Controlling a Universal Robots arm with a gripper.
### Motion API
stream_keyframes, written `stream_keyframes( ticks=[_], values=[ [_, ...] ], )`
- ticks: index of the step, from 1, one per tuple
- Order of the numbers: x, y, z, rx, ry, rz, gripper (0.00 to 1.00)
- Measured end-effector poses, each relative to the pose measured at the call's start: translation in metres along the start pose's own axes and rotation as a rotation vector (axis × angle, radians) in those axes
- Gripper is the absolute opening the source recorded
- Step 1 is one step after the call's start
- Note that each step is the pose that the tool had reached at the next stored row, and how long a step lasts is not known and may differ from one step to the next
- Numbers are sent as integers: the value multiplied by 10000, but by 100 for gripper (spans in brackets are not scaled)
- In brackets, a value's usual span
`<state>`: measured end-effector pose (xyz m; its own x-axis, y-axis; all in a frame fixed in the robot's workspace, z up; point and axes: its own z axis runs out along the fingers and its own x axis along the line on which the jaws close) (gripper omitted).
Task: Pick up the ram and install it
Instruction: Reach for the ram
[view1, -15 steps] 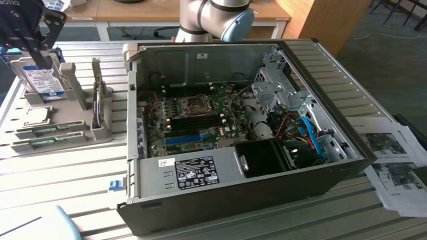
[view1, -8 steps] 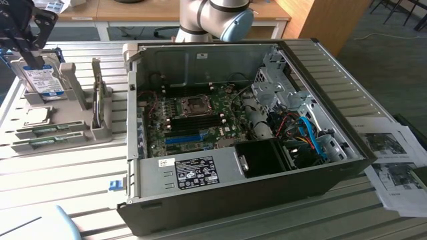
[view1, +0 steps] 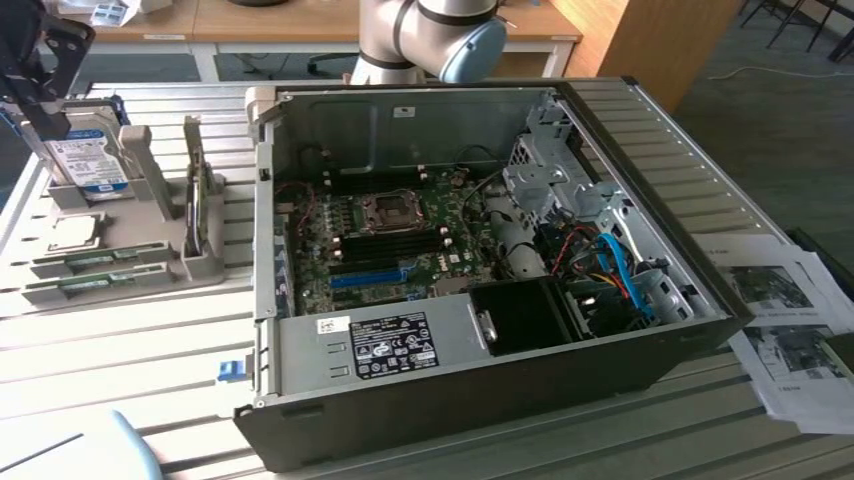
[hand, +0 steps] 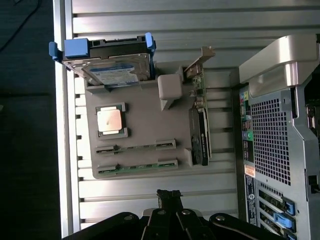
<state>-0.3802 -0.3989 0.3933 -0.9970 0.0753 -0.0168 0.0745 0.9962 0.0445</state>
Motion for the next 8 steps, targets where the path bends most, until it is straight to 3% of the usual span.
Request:
stream_keyframes(
  ticks=[8],
  values=[
    [138, -10, -2, 1, 20, 1, 9]
  ],
)
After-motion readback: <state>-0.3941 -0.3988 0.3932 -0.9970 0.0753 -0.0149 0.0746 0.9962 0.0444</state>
